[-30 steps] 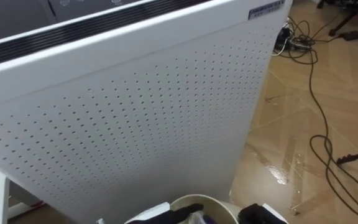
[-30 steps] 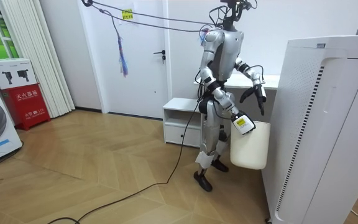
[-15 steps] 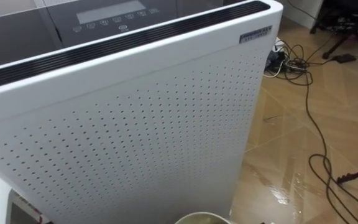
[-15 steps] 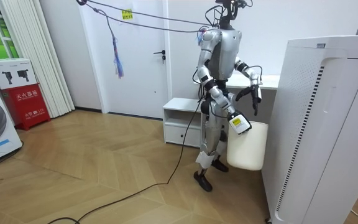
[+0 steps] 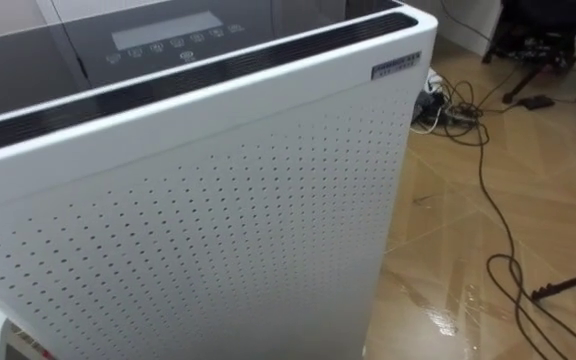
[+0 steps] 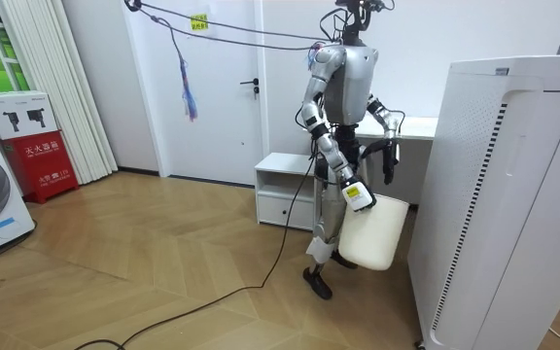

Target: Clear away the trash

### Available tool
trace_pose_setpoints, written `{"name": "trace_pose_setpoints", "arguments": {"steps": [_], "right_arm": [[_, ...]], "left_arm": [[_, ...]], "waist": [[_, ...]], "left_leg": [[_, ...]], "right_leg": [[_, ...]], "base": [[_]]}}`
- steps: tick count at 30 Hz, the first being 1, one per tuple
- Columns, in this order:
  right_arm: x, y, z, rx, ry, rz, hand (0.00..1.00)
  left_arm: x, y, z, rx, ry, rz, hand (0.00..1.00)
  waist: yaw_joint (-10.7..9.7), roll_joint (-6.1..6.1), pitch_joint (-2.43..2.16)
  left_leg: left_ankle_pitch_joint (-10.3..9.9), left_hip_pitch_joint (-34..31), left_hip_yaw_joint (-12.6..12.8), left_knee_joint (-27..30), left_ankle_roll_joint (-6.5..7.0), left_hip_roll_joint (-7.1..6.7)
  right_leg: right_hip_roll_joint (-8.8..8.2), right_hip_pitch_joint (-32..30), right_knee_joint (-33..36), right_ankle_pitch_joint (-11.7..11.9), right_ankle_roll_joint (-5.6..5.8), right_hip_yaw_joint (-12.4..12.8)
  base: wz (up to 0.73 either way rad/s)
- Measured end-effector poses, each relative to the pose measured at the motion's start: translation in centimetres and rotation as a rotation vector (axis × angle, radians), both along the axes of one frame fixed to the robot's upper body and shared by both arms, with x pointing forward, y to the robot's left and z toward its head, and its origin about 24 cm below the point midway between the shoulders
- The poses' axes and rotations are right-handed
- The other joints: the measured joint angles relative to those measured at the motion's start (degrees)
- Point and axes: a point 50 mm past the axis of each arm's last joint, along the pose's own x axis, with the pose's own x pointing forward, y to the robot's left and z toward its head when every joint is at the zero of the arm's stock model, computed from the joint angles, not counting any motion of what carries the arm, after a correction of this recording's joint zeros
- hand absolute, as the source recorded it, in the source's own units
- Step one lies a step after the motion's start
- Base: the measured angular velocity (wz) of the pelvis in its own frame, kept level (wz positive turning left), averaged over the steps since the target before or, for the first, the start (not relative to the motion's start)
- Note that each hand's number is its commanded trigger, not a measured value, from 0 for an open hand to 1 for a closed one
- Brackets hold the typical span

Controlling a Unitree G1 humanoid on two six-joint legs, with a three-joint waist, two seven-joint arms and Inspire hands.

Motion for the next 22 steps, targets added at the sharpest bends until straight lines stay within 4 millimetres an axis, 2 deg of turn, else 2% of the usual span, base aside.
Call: {"name": "trace_pose_setpoints", "arguments": {"steps": [1,4,6,7,10,14,16,22], "right_arm": [[-0.5,-0.2,-0.2,-0.007,0.010,-0.016,1.00],[-1.7,-0.1,-1.4,-0.008,0.052,-0.078,1.00],[-2.5,-0.1,-1.9,0.003,0.065,-0.141,1.00],[-2.9,0.0,-2.2,0.018,0.071,-0.180,1.00],[-4.2,0.2,-3.1,0.048,0.108,-0.271,1.00],[-5.9,0.2,-4.2,0.093,0.170,-0.418,1.00],[-6.8,0.2,-4.6,0.110,0.190,-0.499,1.00],[-9.2,-0.6,-5.1,0.127,0.246,-0.700,1.00]], "left_arm": [[-0.4,0.3,-0.6,-0.002,0.016,0.048,0.00],[-1.8,1.1,-2.4,0.021,0.057,0.194,0.00],[-2.2,1.3,-3.0,0.026,0.051,0.285,0.00],[-2.5,1.4,-3.4,0.037,0.044,0.335,0.00],[-3.8,1.8,-4.6,0.078,0.073,0.478,0.00],[-5.3,2.4,-5.9,0.118,0.111,0.677,0.00],[-6.1,3.0,-6.4,0.154,0.139,0.768,0.00],[-9.3,3.9,-7.4,0.203,0.255,1.067,0.00]], "waist": [[0.1,-0.30,0.20],[0.1,-0.54,0.19],[0.2,-0.67,0.19],[0.2,-0.96,0.17],[0.1,-1.89,-0.29],[0.3,-2.98,-0.33],[0.2,-3.32,-0.20],[0.2,-3.30,-0.20]], "left_leg": [[0.0,0.4,0.0,-0.3,0.00,0.00],[0.0,2.0,-0.1,-1.0,-0.03,-0.04],[-0.1,2.1,0.0,-1.3,-0.09,-0.05],[-0.1,2.2,0.1,-1.6,-0.14,-0.06],[-0.2,2.9,0.2,-1.6,-0.40,0.18],[-0.4,4.2,1.1,-2.3,-0.64,0.52],[-0.6,5.0,1.4,-2.4,-0.80,0.76],[-1.2,6.5,1.4,-3.2,-0.99,1.05]], "right_leg": [[-0.01,0.6,-0.1,-0.1,0.05,0.0],[-0.08,1.4,-0.4,-0.7,0.21,0.1],[0.19,1.5,-0.8,-0.7,0.25,0.4],[0.42,1.5,-1.0,-0.7,0.24,0.7],[0.84,2.7,-1.9,-0.4,0.01,0.5],[1.27,3.7,-2.9,-0.4,0.00,1.1],[1.50,4.6,-3.2,-0.4,-0.06,1.3],[2.22,6.4,-4.6,-0.4,-0.05,1.7]], "base": [[0.00],[0.00],[-0.02],[-0.10],[-0.04],[-0.08],[-0.11],[-0.01]]}}
